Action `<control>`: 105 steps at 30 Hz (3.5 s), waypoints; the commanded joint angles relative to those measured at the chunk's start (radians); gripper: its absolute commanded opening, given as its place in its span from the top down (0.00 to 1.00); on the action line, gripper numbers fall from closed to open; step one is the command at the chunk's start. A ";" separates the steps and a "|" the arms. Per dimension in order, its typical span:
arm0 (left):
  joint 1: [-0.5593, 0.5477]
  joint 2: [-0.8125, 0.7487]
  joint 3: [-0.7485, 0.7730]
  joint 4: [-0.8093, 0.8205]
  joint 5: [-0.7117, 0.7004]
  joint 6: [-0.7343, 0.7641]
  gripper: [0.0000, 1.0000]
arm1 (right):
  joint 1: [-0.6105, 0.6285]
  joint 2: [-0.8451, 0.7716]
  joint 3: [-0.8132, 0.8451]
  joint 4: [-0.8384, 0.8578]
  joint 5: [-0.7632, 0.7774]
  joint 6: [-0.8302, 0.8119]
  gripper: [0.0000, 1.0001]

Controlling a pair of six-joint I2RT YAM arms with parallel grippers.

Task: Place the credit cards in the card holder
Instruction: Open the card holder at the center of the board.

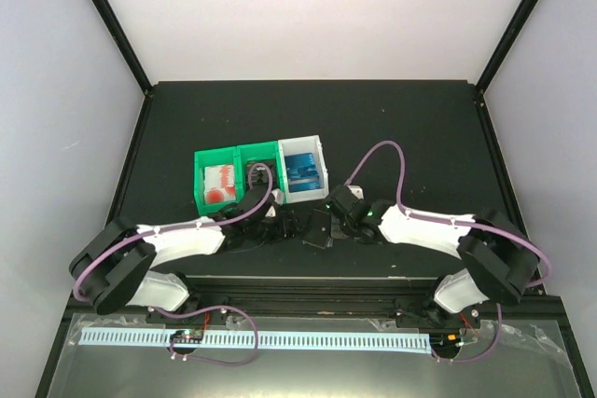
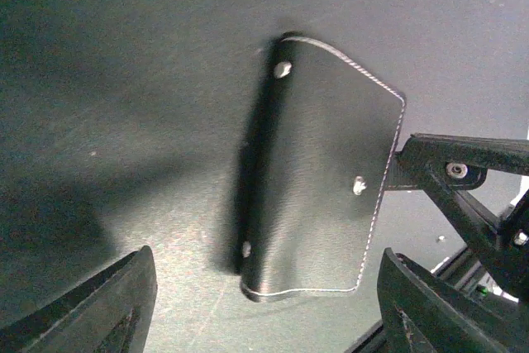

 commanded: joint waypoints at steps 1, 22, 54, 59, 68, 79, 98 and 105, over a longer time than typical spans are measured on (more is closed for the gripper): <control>0.006 -0.060 0.008 -0.005 -0.020 0.069 0.21 | -0.015 -0.069 0.060 -0.096 -0.074 -0.071 0.99; 0.016 0.008 0.046 0.094 0.181 0.176 0.02 | -0.015 -0.176 0.101 -0.113 -0.121 -0.174 0.99; -0.010 0.147 0.218 -0.163 0.144 0.282 0.01 | -0.014 -0.183 0.077 -0.060 -0.176 -0.177 0.99; -0.010 0.161 0.218 -0.130 0.184 0.272 0.01 | -0.014 -0.185 0.073 -0.056 -0.179 -0.177 0.99; -0.023 0.168 0.225 -0.107 0.200 0.259 0.01 | -0.015 -0.190 0.062 -0.051 -0.176 -0.172 0.99; -0.036 0.180 0.246 -0.119 0.174 0.259 0.01 | -0.014 -0.194 0.061 -0.060 -0.159 -0.164 0.99; -0.056 0.166 0.239 -0.204 0.069 0.287 0.23 | -0.015 -0.183 0.063 -0.110 -0.064 -0.133 0.99; -0.054 0.131 0.221 -0.238 0.024 0.287 0.32 | -0.015 -0.180 0.069 -0.152 0.008 -0.114 0.99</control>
